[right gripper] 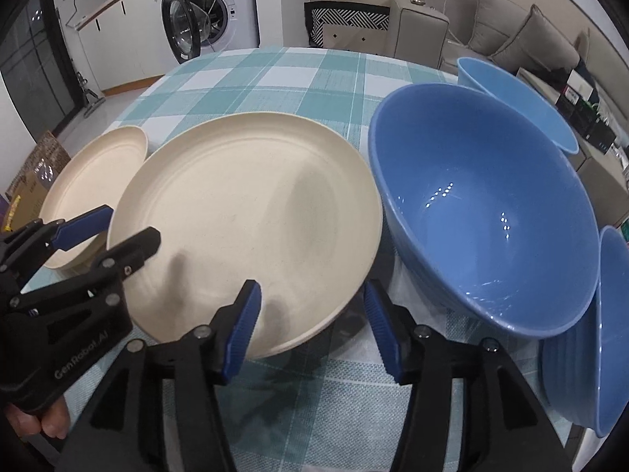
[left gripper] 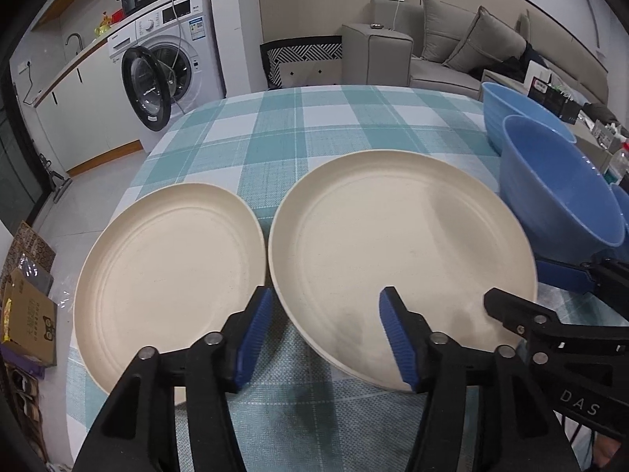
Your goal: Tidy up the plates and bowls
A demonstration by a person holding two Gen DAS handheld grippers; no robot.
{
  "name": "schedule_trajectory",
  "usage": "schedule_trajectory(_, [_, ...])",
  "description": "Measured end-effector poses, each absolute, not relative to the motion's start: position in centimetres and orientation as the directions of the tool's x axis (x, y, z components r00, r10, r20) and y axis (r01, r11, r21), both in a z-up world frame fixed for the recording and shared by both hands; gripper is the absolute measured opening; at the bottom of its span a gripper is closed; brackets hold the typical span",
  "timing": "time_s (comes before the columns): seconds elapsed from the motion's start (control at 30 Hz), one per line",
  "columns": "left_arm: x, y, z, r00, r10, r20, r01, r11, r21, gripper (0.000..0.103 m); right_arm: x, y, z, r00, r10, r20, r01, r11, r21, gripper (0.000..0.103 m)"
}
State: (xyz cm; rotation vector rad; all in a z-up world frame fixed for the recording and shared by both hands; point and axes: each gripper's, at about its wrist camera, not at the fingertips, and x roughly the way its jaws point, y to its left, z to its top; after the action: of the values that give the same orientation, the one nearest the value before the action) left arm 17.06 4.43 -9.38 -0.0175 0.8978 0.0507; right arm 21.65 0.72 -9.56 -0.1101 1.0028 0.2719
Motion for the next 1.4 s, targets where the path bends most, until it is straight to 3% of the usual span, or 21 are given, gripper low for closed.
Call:
schedule_trajectory(0.13, [16.1, 4.7, -8.4, 0.646, 0.050, -0.762, -0.062, 0.998, 0.012, 0.093, 21.4, 0.2, -9.1, 0.513, 0.207, -0.833, -0.273, 0.960, 0.070, 0.061])
schedule_trajectory(0.2, [15.4, 5.1, -7.8, 0.658, 0.025, -0.753, -0.055, 0.998, -0.016, 0.099, 21.2, -0.1, -8.9, 0.511, 0.223, -0.830, -0.272, 0.958, 0.090, 0.064])
schedule_trajectory(0.3, [14.5, 5.9, -6.9, 0.673, 0.022, -0.740, -0.068, 0.997, -0.033, 0.102, 20.9, -0.4, -8.6, 0.514, 0.253, -0.820, -0.276, 0.953, 0.121, 0.077])
schedule_trajectory(0.47, [13.0, 7.8, -5.7, 0.685, 0.032, -0.728, -0.117, 0.991, -0.067, 0.103, 20.3, -0.4, -7.9, 0.525, 0.294, -0.799, -0.288, 0.944, 0.159, 0.095])
schedule_trajectory(0.63, [11.5, 9.9, -4.8, 0.702, 0.064, -0.709, -0.165, 0.983, -0.075, 0.103, 20.0, 0.3, -7.4, 0.528, 0.311, -0.790, -0.299, 0.939, 0.170, 0.099])
schedule_trajectory(1.4, [9.0, 20.1, -3.4, 0.688, 0.229, -0.689, -0.379, 0.922, -0.072, 0.103, 20.1, 6.4, -2.7, 0.539, 0.433, -0.722, -0.423, 0.881, 0.212, 0.102])
